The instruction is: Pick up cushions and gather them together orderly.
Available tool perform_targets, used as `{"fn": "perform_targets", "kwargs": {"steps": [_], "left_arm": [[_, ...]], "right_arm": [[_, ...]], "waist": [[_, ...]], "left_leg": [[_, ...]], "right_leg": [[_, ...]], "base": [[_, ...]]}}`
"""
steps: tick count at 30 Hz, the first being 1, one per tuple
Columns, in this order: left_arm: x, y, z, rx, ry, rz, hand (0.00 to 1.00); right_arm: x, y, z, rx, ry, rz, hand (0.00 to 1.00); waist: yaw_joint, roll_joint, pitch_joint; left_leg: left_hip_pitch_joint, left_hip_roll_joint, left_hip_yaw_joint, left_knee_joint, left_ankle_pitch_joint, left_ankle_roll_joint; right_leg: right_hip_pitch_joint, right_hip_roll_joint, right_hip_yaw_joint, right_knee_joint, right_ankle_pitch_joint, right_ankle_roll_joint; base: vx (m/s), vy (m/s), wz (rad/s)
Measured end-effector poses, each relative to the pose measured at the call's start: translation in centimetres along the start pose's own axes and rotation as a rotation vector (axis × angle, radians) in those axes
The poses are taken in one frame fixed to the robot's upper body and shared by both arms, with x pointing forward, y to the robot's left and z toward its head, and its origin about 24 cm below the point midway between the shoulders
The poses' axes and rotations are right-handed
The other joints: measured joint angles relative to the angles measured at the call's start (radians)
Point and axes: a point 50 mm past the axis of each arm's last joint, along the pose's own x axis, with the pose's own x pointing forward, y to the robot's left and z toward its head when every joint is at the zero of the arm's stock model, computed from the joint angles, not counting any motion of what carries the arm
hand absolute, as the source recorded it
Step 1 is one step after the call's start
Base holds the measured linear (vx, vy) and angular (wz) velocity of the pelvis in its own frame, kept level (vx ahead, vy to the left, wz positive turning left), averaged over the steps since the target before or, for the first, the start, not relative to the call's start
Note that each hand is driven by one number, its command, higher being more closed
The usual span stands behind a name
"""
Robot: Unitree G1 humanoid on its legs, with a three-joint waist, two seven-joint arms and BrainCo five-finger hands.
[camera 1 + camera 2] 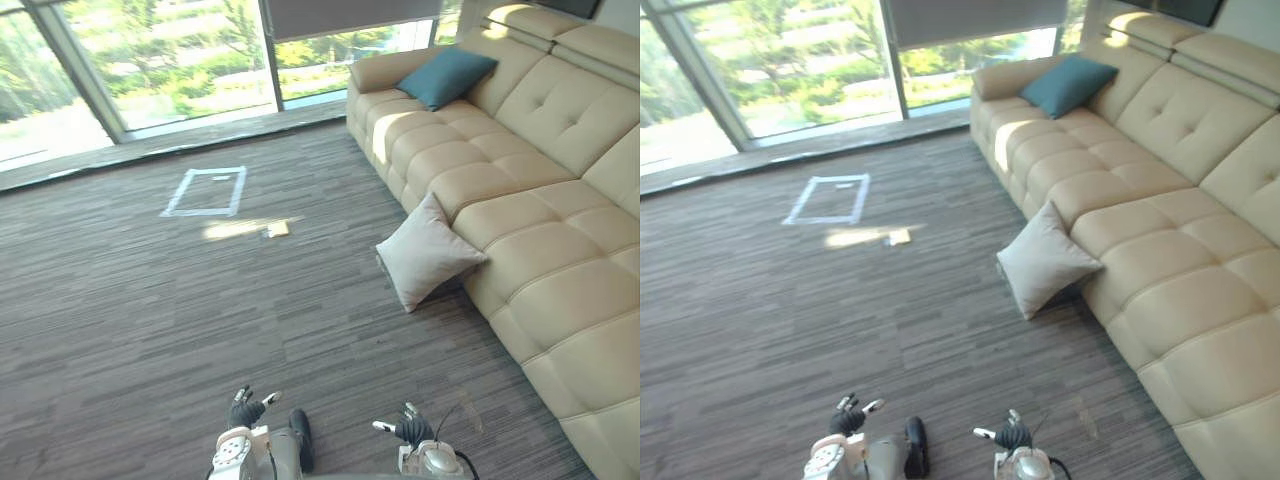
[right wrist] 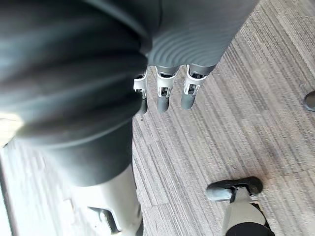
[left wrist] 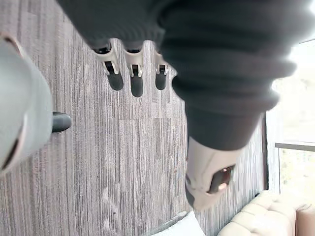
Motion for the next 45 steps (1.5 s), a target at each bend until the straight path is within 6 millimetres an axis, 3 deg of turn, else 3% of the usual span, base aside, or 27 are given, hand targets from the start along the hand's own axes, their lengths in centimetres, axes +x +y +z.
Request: {"fn": "perform_targets", "kwargs": {"steps": [2, 3, 5, 7, 9, 10, 12, 13, 14, 16, 17, 19, 21, 22, 24, 26, 29, 31, 32, 33, 34, 36, 37, 40, 41, 43, 45], "left_arm": [[0.1, -0.2, -0.4, 0.021, 0.027, -0.011, 0.0], [0.1, -0.7, -0.6, 0.036, 0.045, -0.03, 0.0], [0.1, -1.2, -0.9, 0.055, 0.062, -0.049, 0.0], [0.0, -1.6, -1.1, 0.075, 0.072, -0.068, 0.0], [-0.1, -2.3, -1.3, 0.083, 0.085, -0.089, 0.0], [0.0, -2.5, -1.1, 0.082, 0.082, -0.095, 0.0], [0.0, -2.9, -1.1, 0.077, 0.081, -0.109, 0.0], [-0.2, -3.0, -1.4, 0.074, 0.093, -0.11, 0.0], [-0.3, -3.2, -1.8, 0.068, 0.107, -0.118, 0.0], [-0.4, -3.3, -1.9, 0.075, 0.107, -0.133, 0.0], [-0.3, -3.2, -1.8, 0.072, 0.105, -0.127, 0.0], [-0.2, -2.9, -1.4, 0.048, 0.087, -0.109, 0.0], [-0.2, -2.4, -1.2, 0.041, 0.073, -0.094, 0.0], [-0.1, -2.4, -0.9, 0.038, 0.058, -0.095, 0.0], [-0.1, -2.5, -0.5, 0.035, 0.037, -0.095, 0.0], [-0.1, -2.6, -0.3, 0.04, 0.028, -0.1, 0.0], [0.1, -2.7, 0.0, 0.029, 0.019, -0.103, 0.0], [0.0, -2.8, -0.2, 0.021, 0.018, -0.102, 0.0], [-0.1, -2.8, -0.7, 0.019, 0.035, -0.102, 0.0], [0.1, -1.8, -0.5, 0.015, 0.032, -0.07, 0.0], [0.1, -1.4, -0.4, 0.012, 0.032, -0.059, 0.0], [0.1, -1.0, -0.5, -0.005, 0.039, -0.043, 0.0], [0.1, -1.0, -0.7, -0.008, 0.045, -0.043, 0.0], [0.1, -1.0, -1.0, -0.024, 0.059, -0.036, 0.0], [0.1, -0.9, -1.1, -0.027, 0.064, -0.033, 0.0], [0.1, -0.8, -1.2, -0.024, 0.074, -0.025, 0.0], [0.2, -0.9, -1.2, -0.022, 0.076, -0.027, 0.0]], "right_arm": [[0.0, -0.1, 0.3, 0.0, -0.013, 0.002, 0.0], [0.0, -0.2, 0.7, -0.002, -0.035, 0.004, 0.0], [0.0, -0.2, 1.1, 0.0, -0.058, 0.006, 0.0], [0.0, -0.1, 1.8, 0.003, -0.092, 0.009, 0.0], [0.2, -0.4, 2.4, 0.006, -0.114, 0.002, 0.0], [0.2, -0.4, 2.5, 0.009, -0.117, 0.0, 0.0], [0.4, -0.5, 2.8, 0.022, -0.119, -0.008, 0.0], [0.4, -0.5, 2.9, 0.02, -0.122, -0.008, 0.0], [0.6, -0.5, 3.5, 0.017, -0.138, -0.007, 0.0], [0.7, -1.0, 3.6, 0.006, -0.131, -0.018, 0.0], [0.7, -1.1, 3.6, 0.005, -0.13, -0.02, 0.0], [0.7, -0.9, 3.4, -0.003, -0.116, -0.013, 0.0], [0.8, -0.1, 3.2, -0.02, -0.104, 0.012, 0.0], [0.7, 0.1, 2.9, -0.022, -0.093, 0.018, 0.0], [0.6, -0.1, 2.5, -0.02, -0.079, 0.012, 0.0], [0.5, -0.3, 2.1, -0.018, -0.069, 0.003, 0.0], [0.4, -0.5, 1.7, -0.011, -0.061, -0.017, 0.0], [0.3, -0.7, 1.6, -0.017, -0.06, -0.023, 0.0], [0.3, -0.9, 1.4, -0.02, -0.052, -0.026, 0.0], [0.3, -0.2, 1.0, -0.015, -0.034, -0.008, 0.0], [0.3, 0.3, 1.0, -0.006, -0.034, 0.004, 0.0], [0.2, 1.2, 0.7, 0.004, -0.025, 0.023, 0.0], [0.3, 1.4, 0.9, -0.003, -0.027, 0.031, 0.0], [0.4, 1.8, 1.3, -0.015, -0.038, 0.052, 0.0], [0.5, 1.8, 1.5, -0.016, -0.043, 0.053, 0.0], [0.5, 1.7, 1.4, -0.015, -0.042, 0.052, 0.0], [0.5, 1.4, 1.2, -0.002, -0.034, 0.041, 0.0]], "waist": [[-0.007, 0.004, 0.007], [-0.011, 0.017, 0.016], [-0.014, 0.028, 0.014], [-0.021, 0.028, 0.023], [-0.042, 0.037, 0.027], [-0.047, 0.037, 0.027], [-0.056, 0.041, 0.027], [-0.063, 0.043, 0.028], [-0.075, 0.061, 0.036], [-0.074, 0.08, 0.042], [-0.077, 0.093, 0.043], [-0.062, 0.1, 0.048], [-0.052, 0.102, 0.056], [-0.048, 0.093, 0.058], [-0.026, 0.091, 0.058], [-0.012, 0.087, 0.057], [-0.011, 0.071, 0.05], [-0.01, 0.087, 0.038], [-0.006, 0.115, 0.022], [-0.004, 0.068, 0.011], [-0.003, 0.048, 0.002], [0.012, 0.028, -0.009], [0.012, 0.032, -0.007], [0.022, 0.051, 0.004], [0.022, 0.061, 0.01], [0.018, 0.06, 0.008], [0.011, 0.06, 0.008]], "left_leg": [[0.099, -0.026, 0.002, -0.012, -0.057, -0.006], [0.175, -0.028, 0.0, -0.023, -0.093, -0.008], [0.26, -0.028, -0.001, -0.069, -0.124, -0.016], [0.327, -0.026, -0.007, -0.106, -0.149, -0.024], [0.397, -0.004, -0.024, -0.138, -0.181, -0.032], [0.408, 0.001, -0.03, -0.144, -0.193, -0.04], [0.451, 0.002, -0.035, -0.175, -0.214, -0.072], [0.473, 0.001, -0.061, -0.177, -0.22, -0.081], [0.491, 0.026, -0.09, -0.151, -0.213, -0.087], [0.46, 0.05, -0.145, -0.02, -0.195, -0.106], [0.392, 0.076, -0.186, 0.156, -0.176, -0.135], [0.22, 0.119, -0.254, 0.541, -0.036, -0.231], [0.129, 0.147, -0.245, 0.711, -0.072, -0.179], [0.078, 0.147, -0.229, 0.721, -0.107, -0.156], [0.025, 0.157, -0.186, 0.654, -0.15, -0.134], [-0.019, 0.161, -0.184, 0.501, -0.157, -0.128], [-0.072, 0.119, -0.292, 0.241, -0.14, -0.132], [-0.07, 0.094, -0.421, 0.085, -0.075, -0.116], [-0.068, 0.107, -0.452, 0.066, 0.0, -0.196], [-0.064, 0.084, -0.386, 0.095, -0.033, -0.172], [-0.061, 0.076, -0.351, 0.103, -0.047, -0.159], [-0.016, 0.065, -0.256, 0.113, -0.079, -0.125], [0.017, 0.065, -0.217, 0.105, -0.089, -0.108], [0.139, 0.079, -0.094, 0.019, -0.098, -0.094], [0.185, 0.084, -0.057, -0.02, -0.098, -0.094], [0.243, 0.093, -0.007, -0.078, -0.097, -0.098], [0.275, 0.106, 0.016, -0.13, -0.096, -0.12]], "right_leg": [[-0.149, -0.002, 0.052, 0.381, 0.104, 0.044], [-0.234, 0.002, 0.037, 0.538, 0.102, 0.04], [-0.363, 0.015, 0.003, 0.619, 0.065, 0.02], [-0.477, 0.025, -0.07, 0.552, 0.013, -0.008], [-0.534, 0.033, -0.225, 0.308, -0.009, -0.057], [-0.539, 0.034, -0.273, 0.215, 0.005, -0.074], [-0.536, 0.07, -0.335, -0.036, 0.095, -0.141], [-0.53, 0.081, -0.325, -0.048, 0.163, -0.204], [-0.507, 0.085, -0.336, -0.016, 0.14, -0.225], [-0.478, 0.094, -0.352, 0.011, 0.069, -0.228], [-0.441, 0.105, -0.362, 0.0, 0.036, -0.231], [-0.347, 0.15, -0.328, -0.075, 0.017, -0.242], [-0.246, 0.185, -0.273, -0.145, 0.008, -0.257], [-0.176, 0.192, -0.222, -0.193, 0.006, -0.26], [-0.117, 0.189, -0.142, -0.234, 0.006, -0.254], [-0.071, 0.176, -0.078, -0.261, -0.009, -0.225], [-0.011, 0.135, 0.001, -0.294, -0.045, -0.168], [-0.001, 0.13, 0.064, -0.292, -0.074, -0.122], [-0.001, 0.138, 0.116, -0.287, -0.099, -0.099], [-0.016, 0.098, 0.171, -0.256, -0.109, -0.084], [-0.036, 0.084, 0.199, -0.229, -0.106, -0.08], [-0.077, 0.059, 0.275, -0.146, -0.079, -0.047], [-0.096, 0.057, 0.295, -0.095, -0.058, -0.038], [-0.199, 0.055, 0.229, 0.096, -0.026, -0.025], [-0.233, 0.034, 0.131, 0.124, -0.034, -0.03], [-0.263, -0.009, -0.067, 0.1, -0.058, -0.047], [-0.282, -0.003, -0.195, -0.008, -0.058, -0.049]], "base": [[0.48, 0.269, -0.07], [0.43, 0.223, -0.06], [0.38, 0.161, -0.03], [0.38, 0.081, 0.07], [0.42, -0.036, 0.26], [0.46, -0.061, 0.29], [0.44, -0.075, 0.19], [0.74, -0.159, 0.27], [0.76, -0.223, 0.31], [0.61, -0.222, 0.19], [0.55, -0.231, 0.08], [0.6, -0.213, -0.44], [0.55, -0.075, -1.04], [0.45, -0.026, -1.04], [0.4, 0.04, -1.49], [0.43, 0.123, -1.33], [0.41, 0.225, -0.8], [0.45, 0.36, -0.98], [0.46, 0.468, -1.15], [0.51, 0.542, -1.12], [0.43, 0.49, -1.23], [0.3, 0.351, -1.09], [0.21, 0.28, -0.98], [0.12, 0.204, -1.18], [0.02, 0.08, -0.97], [0.0, 0.037, -0.88], [0.04, -0.084, -0.72]]}}
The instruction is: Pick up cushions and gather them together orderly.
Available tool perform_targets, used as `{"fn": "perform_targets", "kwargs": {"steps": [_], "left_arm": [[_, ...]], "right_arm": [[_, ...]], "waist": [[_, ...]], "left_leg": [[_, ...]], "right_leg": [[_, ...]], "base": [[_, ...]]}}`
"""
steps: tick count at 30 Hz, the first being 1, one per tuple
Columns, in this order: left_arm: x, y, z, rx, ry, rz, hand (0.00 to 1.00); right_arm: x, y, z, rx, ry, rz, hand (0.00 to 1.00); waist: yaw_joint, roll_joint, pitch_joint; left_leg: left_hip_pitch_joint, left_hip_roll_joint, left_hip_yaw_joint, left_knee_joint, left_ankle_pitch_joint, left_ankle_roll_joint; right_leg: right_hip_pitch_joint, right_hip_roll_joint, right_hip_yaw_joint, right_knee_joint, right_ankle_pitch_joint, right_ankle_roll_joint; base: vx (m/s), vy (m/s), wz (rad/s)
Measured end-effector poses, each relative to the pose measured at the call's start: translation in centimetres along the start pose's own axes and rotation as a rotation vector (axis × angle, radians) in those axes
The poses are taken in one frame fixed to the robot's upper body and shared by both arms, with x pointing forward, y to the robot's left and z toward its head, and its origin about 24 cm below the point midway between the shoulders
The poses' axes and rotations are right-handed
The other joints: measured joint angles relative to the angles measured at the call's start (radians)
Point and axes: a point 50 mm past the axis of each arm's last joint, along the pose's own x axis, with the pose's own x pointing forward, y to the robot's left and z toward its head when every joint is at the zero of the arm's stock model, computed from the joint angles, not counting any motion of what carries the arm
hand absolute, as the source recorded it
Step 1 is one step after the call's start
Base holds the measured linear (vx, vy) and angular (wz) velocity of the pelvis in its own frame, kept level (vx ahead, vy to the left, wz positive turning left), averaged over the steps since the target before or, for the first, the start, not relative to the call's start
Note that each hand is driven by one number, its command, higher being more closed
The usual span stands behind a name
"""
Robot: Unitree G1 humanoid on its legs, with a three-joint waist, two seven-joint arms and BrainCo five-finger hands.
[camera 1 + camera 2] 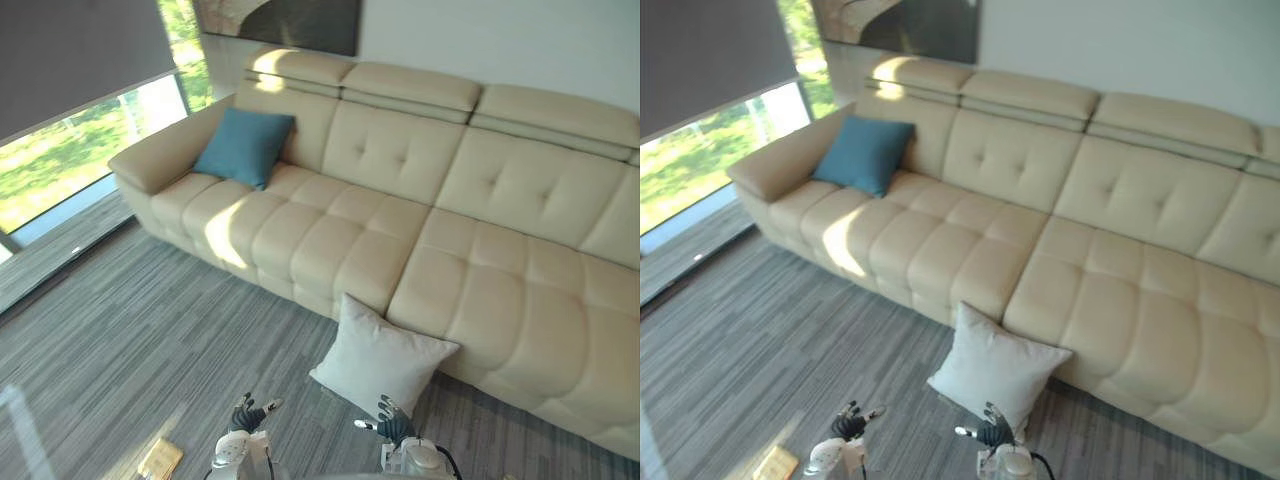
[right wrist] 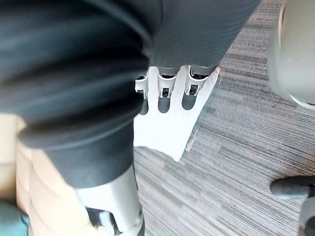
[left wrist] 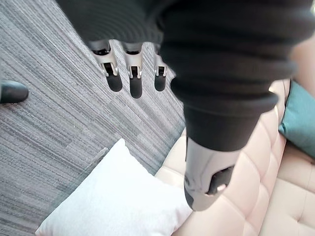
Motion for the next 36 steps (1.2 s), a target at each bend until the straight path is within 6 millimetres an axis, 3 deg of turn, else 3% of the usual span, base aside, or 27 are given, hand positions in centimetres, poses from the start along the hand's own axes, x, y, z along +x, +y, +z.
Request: {"fn": "perform_targets", "kwargs": {"steps": [1, 3, 4, 6, 8, 11, 14, 15, 18, 20, 21, 22, 23, 25, 27, 30, 32, 35, 36], "left_arm": [[0.0, 0.1, 0.0, 0.004, 0.003, 0.001, 0.0], [-0.1, 0.0, -1.0, 0.021, 0.049, -0.004, 0.0], [-0.1, -0.6, -1.0, 0.031, 0.053, -0.03, 0.0], [-0.1, -1.1, -1.1, 0.034, 0.059, -0.049, 0.0], [-0.1, -1.5, -1.1, 0.047, 0.06, -0.065, 0.0], [0.0, -1.4, -0.2, 0.025, 0.018, -0.055, 0.0], [0.0, -1.4, 0.4, 0.015, -0.012, -0.064, 0.0], [0.0, -1.4, 0.5, 0.013, -0.014, -0.065, 0.0], [0.0, -1.4, 0.6, 0.015, -0.022, -0.066, 0.0], [0.0, -1.4, 0.6, 0.016, -0.023, -0.067, 0.0], [-0.1, -1.8, 0.5, 0.022, -0.019, -0.079, 0.0], [-0.2, -1.8, 0.1, 0.024, -0.008, -0.079, 0.0], [0.0, -1.3, 0.3, 0.03, -0.009, -0.065, 0.0], [0.1, -0.6, 0.4, 0.039, -0.008, -0.049, 0.0], [0.1, -0.4, 0.2, 0.044, 0.002, -0.046, 0.0], [0.0, -0.5, 0.0, 0.048, 0.01, -0.048, 0.0], [0.0, -0.8, -0.2, 0.048, 0.02, -0.055, 0.0], [0.0, -0.8, -0.3, 0.048, 0.025, -0.056, 0.0], [0.0, -0.9, -0.4, 0.045, 0.029, -0.058, 0.0]], "right_arm": [[0.1, -0.3, 0.2, 0.01, -0.002, -0.011, 0.0], [0.2, -1.0, 0.3, 0.008, -0.005, -0.03, 0.0], [0.3, -2.3, 0.4, 0.009, -0.001, -0.065, 0.0], [0.3, -3.1, 0.6, -0.004, -0.006, -0.08, 0.0], [0.1, -3.3, 0.4, -0.001, -0.003, -0.085, 0.0], [0.0, -2.6, 0.1, 0.012, -0.005, -0.07, 0.0], [0.0, -2.6, 0.2, 0.006, -0.009, -0.069, 0.0], [0.0, -2.8, 0.4, 0.008, -0.014, -0.076, 0.0], [0.0, -2.7, 0.3, 0.011, -0.012, -0.074, 0.0], [0.0, -2.7, 0.3, 0.015, -0.011, -0.074, 0.0], [-0.1, -2.8, 0.2, 0.014, -0.01, -0.076, 0.0], [-0.1, -2.9, 0.1, 0.013, -0.009, -0.078, 0.0], [-0.1, -2.5, -0.2, 0.015, 0.008, -0.072, 0.0], [-0.1, -1.3, -0.6, 0.034, 0.017, -0.043, 0.0], [-0.2, -0.8, -0.8, 0.044, 0.021, -0.031, 0.0], [-0.2, -0.8, -0.8, 0.044, 0.021, -0.031, 0.0], [0.0, -1.1, -0.4, 0.035, 0.013, -0.037, 0.0], [0.0, -1.3, -0.4, 0.039, 0.011, -0.044, 0.0], [0.0, -1.5, -0.3, 0.036, 0.009, -0.05, 0.0]], "waist": [[-0.008, -0.002, 0.002], [-0.036, 0.016, -0.008], [-0.039, 0.033, -0.005], [-0.042, 0.042, 0.001], [-0.043, 0.034, 0.004], [-0.043, -0.009, 0.021], [-0.026, 0.018, 0.028], [-0.028, 0.018, 0.028], [-0.024, 0.009, 0.029], [-0.024, 0.006, 0.03], [-0.025, 0.015, 0.026], [-0.024, 0.033, 0.015], [-0.022, 0.017, 0.016], [-0.023, -0.026, 0.006], [-0.021, -0.044, -0.004], [-0.02, -0.042, -0.007], [-0.02, -0.023, 0.0], [-0.02, -0.021, 0.001], [-0.023, -0.006, 0.003]], "left_leg": [[0.004, 0.01, 0.013, -0.018, 0.002, -0.02], [0.006, 0.02, -0.033, -0.053, 0.021, -0.036], [0.016, 0.029, -0.051, -0.087, 0.06, -0.061], [0.028, 0.041, -0.051, -0.095, 0.085, -0.069], [0.036, 0.054, -0.046, -0.049, 0.096, -0.067], [-0.059, 0.096, -0.077, 0.261, 0.085, -0.066], [-0.211, 0.184, -0.144, 0.621, 0.085, -0.063], [-0.226, 0.177, -0.153, 0.652, 0.033, -0.058], [-0.244, 0.11, -0.128, 0.506, -0.047, -0.05], [-0.251, 0.048, -0.159, 0.318, -0.044, -0.052], [-0.238, 0.011, -0.21, 0.168, 0.028, -0.027], [-0.24, 0.007, -0.244, 0.097, 0.107, -0.018], [-0.235, -0.002, -0.231, 0.113, 0.115, -0.034], [-0.186, -0.037, -0.184, 0.055, 0.105, -0.018], [-0.153, -0.047, -0.163, 0.019, 0.103, -0.013], [-0.1, -0.051, -0.132, -0.024, 0.102, -0.011], [-0.064, -0.044, -0.11, -0.044, 0.102, -0.01], [-0.027, -0.033, -0.107, -0.044, 0.102, -0.01], [-0.012, -0.012, -0.128, -0.05, 0.096, -0.003]], "right_leg": [[-0.023, 0.017, -0.082, -0.108, 0.049, -0.035], [-0.003, 0.054, -0.123, -0.155, 0.079, -0.051], [-0.007, 0.078, -0.112, -0.144, 0.075, -0.063], [0.0, 0.09, -0.117, -0.148, 0.071, -0.07], [0.043, 0.099, -0.118, -0.176, 0.066, -0.074], [0.12, 0.096, -0.105, -0.237, 0.05, -0.084], [0.16, 0.145, -0.051, -0.243, 0.025, -0.121], [0.175, 0.142, -0.022, -0.244, 0.021, -0.127], [0.204, 0.102, 0.057, -0.273, 0.025, -0.12], [0.223, 0.076, 0.097, -0.297, 0.03, -0.106], [0.222, 0.076, 0.118, -0.301, 0.029, -0.075], [0.219, 0.088, 0.132, -0.3, 0.019, -0.057], [0.234, 0.074, 0.16, -0.299, 0.002, -0.031], [0.227, 0.031, 0.156, -0.301, 0.026, -0.007], [0.23, 0.021, 0.159, -0.301, 0.046, -0.001], [0.228, 0.017, 0.162, -0.275, 0.062, 0.001], [0.187, 0.031, 0.177, -0.163, 0.062, 0.001], [0.119, 0.041, 0.166, 0.025, 0.069, -0.003], [0.088, 0.062, 0.155, 0.103, 0.091, -0.016]], "base": [[0.1, -0.169, -0.5], [0.17, -0.17, -0.16], [0.18, -0.149, -0.16], [0.14, -0.179, -0.18], [0.13, -0.189, -0.08], [0.06, -0.168, -0.06], [0.12, -0.087, -0.49], [0.18, 0.039, -0.72], [0.19, 0.097, -0.88], [0.28, 0.197, -0.75], [0.32, 0.311, -0.71], [0.33, 0.323, -0.72], [0.27, 0.256, -0.56], [0.23, 0.185, -0.5], [0.18, 0.154, -0.35], [0.11, 0.093, -0.35], [0.08, 0.03, -0.33], [0.05, -0.061, -0.04], [0.03, -0.089, 0.19]]}}
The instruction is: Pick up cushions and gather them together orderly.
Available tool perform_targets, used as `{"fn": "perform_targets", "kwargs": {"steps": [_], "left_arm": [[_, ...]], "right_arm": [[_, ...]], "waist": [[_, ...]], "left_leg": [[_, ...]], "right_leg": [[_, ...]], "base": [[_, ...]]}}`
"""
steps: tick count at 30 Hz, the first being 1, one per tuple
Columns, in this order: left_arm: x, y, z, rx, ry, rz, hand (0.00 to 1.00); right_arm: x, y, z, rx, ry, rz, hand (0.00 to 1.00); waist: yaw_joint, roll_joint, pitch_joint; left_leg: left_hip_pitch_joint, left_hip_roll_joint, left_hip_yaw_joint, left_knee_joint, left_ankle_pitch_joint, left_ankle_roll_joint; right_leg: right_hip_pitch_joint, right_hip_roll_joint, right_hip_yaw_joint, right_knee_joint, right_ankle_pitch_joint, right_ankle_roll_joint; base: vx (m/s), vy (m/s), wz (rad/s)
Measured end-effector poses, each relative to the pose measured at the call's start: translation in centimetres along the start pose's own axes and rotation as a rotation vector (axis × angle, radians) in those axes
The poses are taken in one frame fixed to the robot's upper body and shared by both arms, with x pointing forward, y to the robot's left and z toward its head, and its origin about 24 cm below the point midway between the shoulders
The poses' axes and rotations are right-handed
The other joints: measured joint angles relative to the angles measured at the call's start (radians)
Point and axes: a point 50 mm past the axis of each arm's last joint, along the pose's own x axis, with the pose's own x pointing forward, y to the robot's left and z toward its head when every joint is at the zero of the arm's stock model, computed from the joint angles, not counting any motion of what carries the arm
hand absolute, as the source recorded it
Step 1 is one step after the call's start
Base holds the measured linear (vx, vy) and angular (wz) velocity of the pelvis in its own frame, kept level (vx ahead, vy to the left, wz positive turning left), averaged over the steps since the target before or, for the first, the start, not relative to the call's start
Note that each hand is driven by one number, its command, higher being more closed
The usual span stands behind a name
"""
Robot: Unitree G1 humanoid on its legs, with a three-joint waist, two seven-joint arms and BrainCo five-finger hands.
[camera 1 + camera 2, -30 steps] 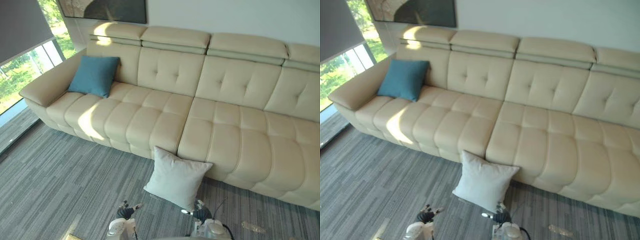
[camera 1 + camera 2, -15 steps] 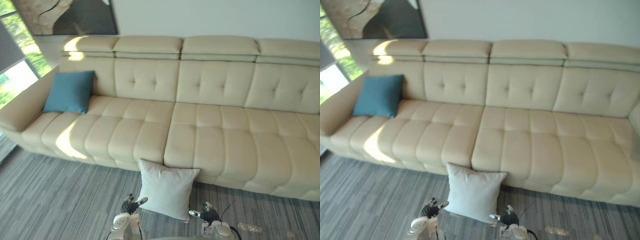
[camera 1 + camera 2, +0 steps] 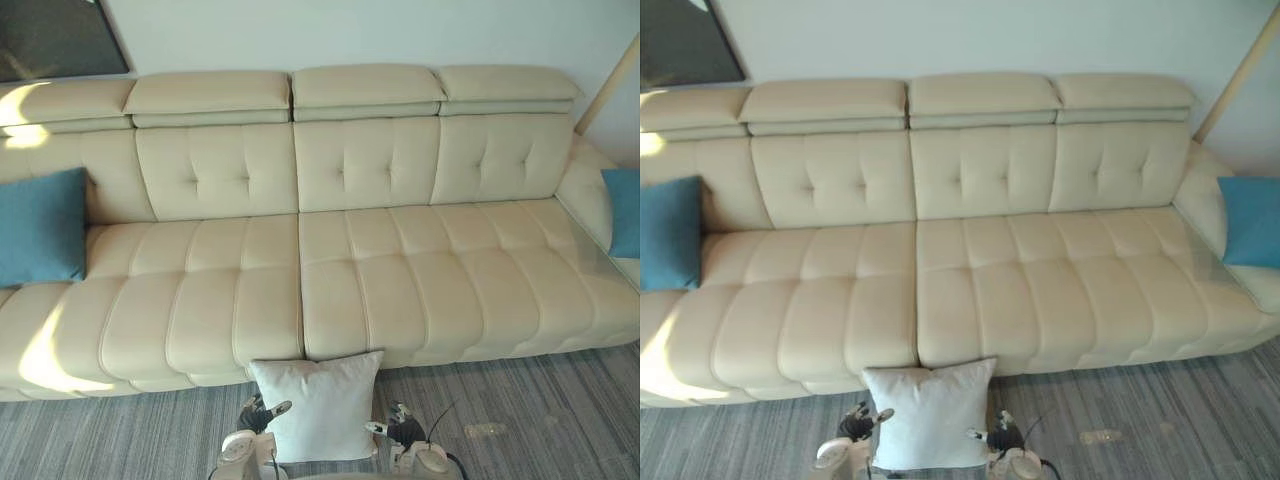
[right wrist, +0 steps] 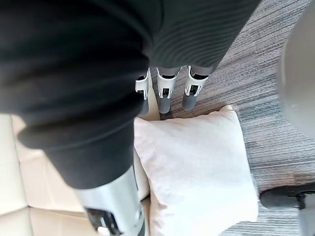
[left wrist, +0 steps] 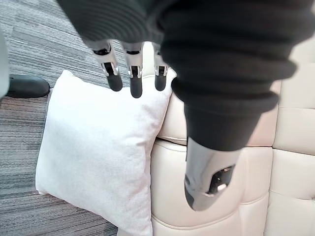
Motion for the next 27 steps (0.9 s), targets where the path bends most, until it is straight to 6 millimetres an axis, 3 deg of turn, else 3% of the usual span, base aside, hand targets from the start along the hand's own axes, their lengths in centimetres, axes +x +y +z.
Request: {"fn": "perform_targets", "kwargs": {"steps": [1, 2, 3, 4, 9, 23, 25, 26, 27], "left_arm": [[0.0, -0.1, 0.1, -0.001, -0.002, -0.002, 0.0], [0.0, 0.0, -0.3, 0.0, 0.013, 0.0, 0.0], [0.0, 0.1, -0.2, 0.004, 0.013, 0.003, 0.0], [0.1, 0.2, 0.0, 0.008, 0.005, 0.003, 0.0], [-0.2, -0.7, -0.8, -0.01, 0.029, -0.018, 0.0], [-0.2, 0.0, -0.9, 0.01, 0.027, -0.002, 0.0], [-0.2, 0.0, -0.9, 0.011, 0.027, -0.002, 0.0], [-0.2, -0.2, -0.9, 0.023, 0.027, -0.011, 0.0], [-0.2, -0.2, -0.9, 0.023, 0.027, -0.011, 0.0]], "right_arm": [[0.0, -0.1, 0.0, -0.002, 0.0, -0.002, 0.0], [0.0, 0.0, 0.0, -0.001, -0.001, 0.001, 0.0], [0.0, 0.1, -0.1, 0.001, 0.003, 0.003, 0.0], [0.0, 0.2, -0.2, 0.007, 0.005, 0.004, 0.0], [-0.1, -1.5, -0.4, 0.017, 0.015, -0.045, 0.0], [-0.6, -2.4, -1.4, 0.051, 0.041, -0.083, 0.0], [-0.6, -2.5, -1.5, 0.052, 0.043, -0.085, 0.0], [-0.7, -2.9, -1.6, 0.049, 0.044, -0.097, 0.0], [-0.7, -2.9, -1.6, 0.049, 0.044, -0.097, 0.0]], "waist": [[-0.001, 0.017, -0.001], [0.001, 0.013, -0.004], [0.002, -0.007, -0.006], [-0.002, -0.03, -0.004], [-0.001, 0.03, -0.021], [-0.001, -0.015, -0.042], [0.0, -0.016, -0.043], [-0.002, 0.004, -0.038], [-0.002, 0.004, -0.038]], "left_leg": [[0.007, 0.016, -0.011, -0.015, -0.001, 0.001], [-0.005, 0.025, -0.039, -0.017, 0.0, -0.002], [-0.013, 0.011, -0.055, -0.018, 0.001, -0.01], [-0.014, -0.01, -0.089, -0.023, 0.002, -0.027], [0.007, 0.022, -0.118, -0.068, 0.037, -0.06], [0.017, 0.003, -0.138, -0.116, 0.058, -0.058], [0.017, 0.002, -0.138, -0.116, 0.058, -0.058], [0.033, -0.005, -0.135, -0.152, 0.078, -0.045], [0.033, -0.005, -0.135, -0.152, 0.078, -0.045]], "right_leg": [[-0.025, 0.014, -0.003, 0.024, -0.062, -0.009], [-0.037, 0.036, -0.003, -0.068, -0.106, -0.021], [-0.032, 0.032, 0.001, -0.153, -0.055, -0.033], [-0.011, 0.014, -0.02, -0.198, -0.075, -0.009], [0.067, 0.04, -0.075, -0.326, -0.08, -0.023], [0.128, 0.028, -0.106, -0.436, -0.036, -0.009], [0.129, 0.026, -0.107, -0.44, -0.034, -0.008], [0.143, 0.022, -0.106, -0.474, -0.009, -0.003], [0.143, 0.022, -0.106, -0.474, -0.009, -0.003]], "base": [[0.03, -0.116, 0.39], [0.0, -0.11, 0.49], [0.02, -0.171, 0.67], [0.02, -0.154, 0.56], [0.0, -0.112, 0.19], [0.01, 0.002, 0.06], [0.0, 0.0, 0.0], [0.0, 0.0, 0.0], [0.0, 0.0, 0.0]]}}
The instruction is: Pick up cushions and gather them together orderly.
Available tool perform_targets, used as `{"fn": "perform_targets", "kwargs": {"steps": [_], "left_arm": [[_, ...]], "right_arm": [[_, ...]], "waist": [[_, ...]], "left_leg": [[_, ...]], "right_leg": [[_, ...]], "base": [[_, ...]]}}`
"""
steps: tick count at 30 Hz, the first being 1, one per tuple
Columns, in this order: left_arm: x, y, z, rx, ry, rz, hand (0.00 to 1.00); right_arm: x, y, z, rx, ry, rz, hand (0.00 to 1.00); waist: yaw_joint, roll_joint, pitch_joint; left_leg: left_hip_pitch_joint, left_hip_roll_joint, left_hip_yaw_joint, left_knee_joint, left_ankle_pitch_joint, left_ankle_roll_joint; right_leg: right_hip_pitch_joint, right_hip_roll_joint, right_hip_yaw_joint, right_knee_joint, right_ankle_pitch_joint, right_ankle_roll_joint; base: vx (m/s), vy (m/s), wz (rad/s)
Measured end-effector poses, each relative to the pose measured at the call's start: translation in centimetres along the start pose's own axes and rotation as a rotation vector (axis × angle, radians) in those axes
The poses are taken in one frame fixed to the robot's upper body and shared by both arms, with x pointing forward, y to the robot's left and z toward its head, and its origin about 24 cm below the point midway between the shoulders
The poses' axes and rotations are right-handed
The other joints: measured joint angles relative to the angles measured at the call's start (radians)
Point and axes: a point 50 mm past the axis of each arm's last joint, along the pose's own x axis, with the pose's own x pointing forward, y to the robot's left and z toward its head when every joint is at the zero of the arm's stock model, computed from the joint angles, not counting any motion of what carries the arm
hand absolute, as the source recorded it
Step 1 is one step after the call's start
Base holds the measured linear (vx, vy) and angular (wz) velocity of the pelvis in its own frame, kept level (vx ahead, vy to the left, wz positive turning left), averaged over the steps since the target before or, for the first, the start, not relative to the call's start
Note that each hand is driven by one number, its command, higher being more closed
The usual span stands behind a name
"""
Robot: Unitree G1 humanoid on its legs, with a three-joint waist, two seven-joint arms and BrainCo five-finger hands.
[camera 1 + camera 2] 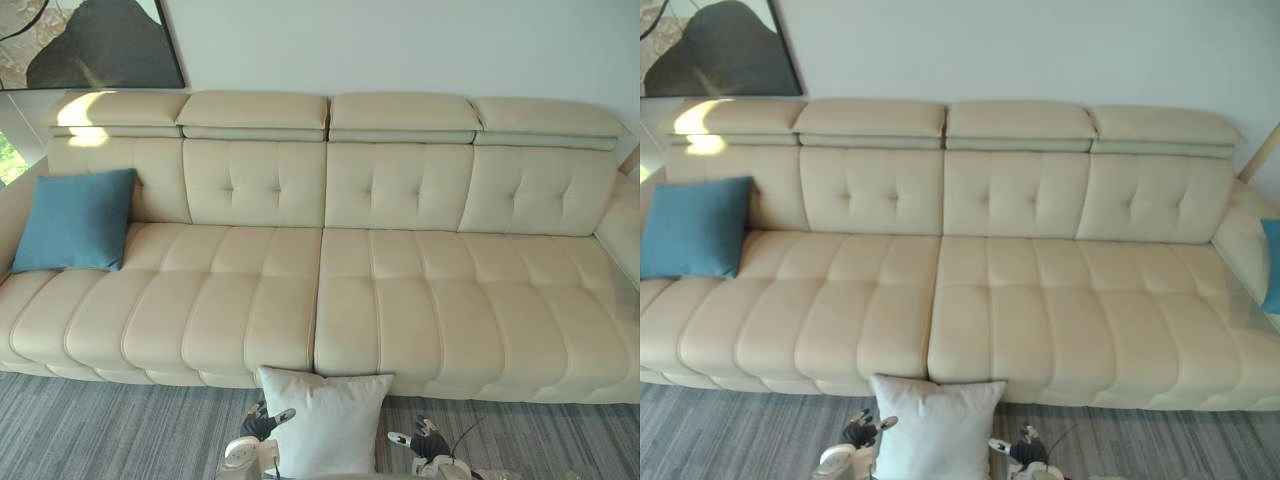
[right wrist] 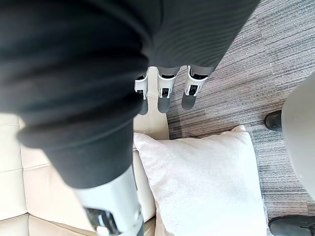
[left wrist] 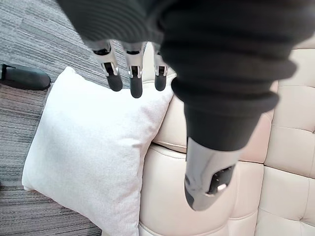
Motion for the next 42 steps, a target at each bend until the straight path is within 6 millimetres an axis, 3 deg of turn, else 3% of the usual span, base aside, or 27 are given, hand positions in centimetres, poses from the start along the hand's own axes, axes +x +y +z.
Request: {"fn": "perform_targets", "kwargs": {"steps": [15, 26, 29, 31, 33, 35, 36, 38, 41, 42], "left_arm": [[0.0, 0.0, -0.1, 0.006, 0.008, 0.002, 0.0], [0.1, 1.3, 0.1, 0.032, 0.007, 0.054, 0.0], [0.6, 1.7, 2.2, 0.027, -0.056, 0.074, 0.0], [1.0, 2.0, 4.5, 0.02, -0.124, 0.095, 0.0], [1.1, 2.0, 6.1, 0.009, -0.174, 0.109, 0.0], [1.3, 2.3, 8.8, -0.038, -0.256, 0.126, 0.0], [1.3, 2.3, 9.2, -0.043, -0.268, 0.13, 0.0], [1.2, 2.2, 11.8, -0.08, -0.344, 0.135, 0.0], [0.9, 1.8, 14.3, -0.12, -0.428, 0.13, 0.0], [0.7, 1.5, 16.0, -0.133, -0.479, 0.117, 0.0]], "right_arm": [[0.2, 0.0, 0.1, 0.023, 0.011, -0.002, 0.0], [0.6, -0.7, 0.9, 0.001, 0.006, -0.032, 0.0], [1.1, -0.2, 3.3, -0.005, -0.069, -0.025, 0.0], [1.4, 0.5, 5.6, -0.012, -0.149, -0.009, 0.0], [1.6, 1.0, 7.3, -0.022, -0.198, 0.002, 0.0], [1.7, 2.5, 10.6, -0.037, -0.304, 0.034, 0.0], [1.6, 2.8, 11.0, -0.042, -0.32, 0.041, 0.0], [1.3, 4.2, 13.9, -0.055, -0.419, 0.078, 0.0], [0.9, 4.9, 15.9, -0.037, -0.487, 0.099, 0.0], [0.6, 5.4, 17.2, -0.032, -0.527, 0.104, 0.0]], "waist": [[-0.005, 0.007, -0.011], [-0.013, 0.011, 0.007], [-0.012, 0.002, 0.075], [-0.007, -0.014, 0.119], [-0.002, -0.011, 0.143], [0.005, -0.009, 0.155], [0.005, -0.009, 0.156], [0.006, -0.01, 0.169], [0.005, -0.009, 0.182], [0.004, -0.008, 0.196]], "left_leg": [[-0.038, 0.007, 0.031, -0.012, 0.003, -0.002], [-0.04, 0.007, 0.012, -0.009, 0.004, -0.002], [-0.125, 0.01, 0.007, 0.086, 0.004, -0.001], [-0.256, 0.01, 0.004, 0.193, 0.001, 0.0], [-0.337, 0.023, 0.007, 0.279, -0.027, 0.005], [-0.502, 0.062, 0.029, 0.447, -0.11, -0.002], [-0.528, 0.067, 0.029, 0.466, -0.116, -0.004], [-0.649, 0.093, 0.037, 0.567, -0.139, -0.005], [-0.747, 0.115, 0.045, 0.646, -0.152, 0.003], [-0.798, 0.121, 0.042, 0.682, -0.155, 0.005]], "right_leg": [[-0.037, 0.009, 0.022, -0.039, 0.016, -0.002], [-0.016, 0.008, -0.006, -0.038, 0.017, -0.004], [-0.111, -0.005, -0.011, 0.092, -0.004, 0.002], [-0.249, -0.017, -0.001, 0.218, -0.027, 0.0], [-0.314, -0.014, 0.001, 0.267, -0.039, -0.012], [-0.469, 0.014, 0.024, 0.378, -0.085, -0.031], [-0.494, 0.016, 0.027, 0.394, -0.089, -0.032], [-0.628, 0.033, 0.05, 0.497, -0.106, -0.039], [-0.734, 0.046, 0.065, 0.572, -0.112, -0.033], [-0.786, 0.05, 0.068, 0.606, -0.113, -0.033]], "base": [[0.02, -0.001, -0.04], [0.02, -0.026, 0.07], [-0.16, -0.027, 0.1], [-0.21, -0.04, 0.08], [-0.25, -0.049, -0.03], [-0.28, -0.042, -0.27], [-0.3, -0.026, -0.31], [-0.31, -0.036, -0.28], [-0.2, -0.013, -0.22], [-0.15, -0.003, -0.08]]}}
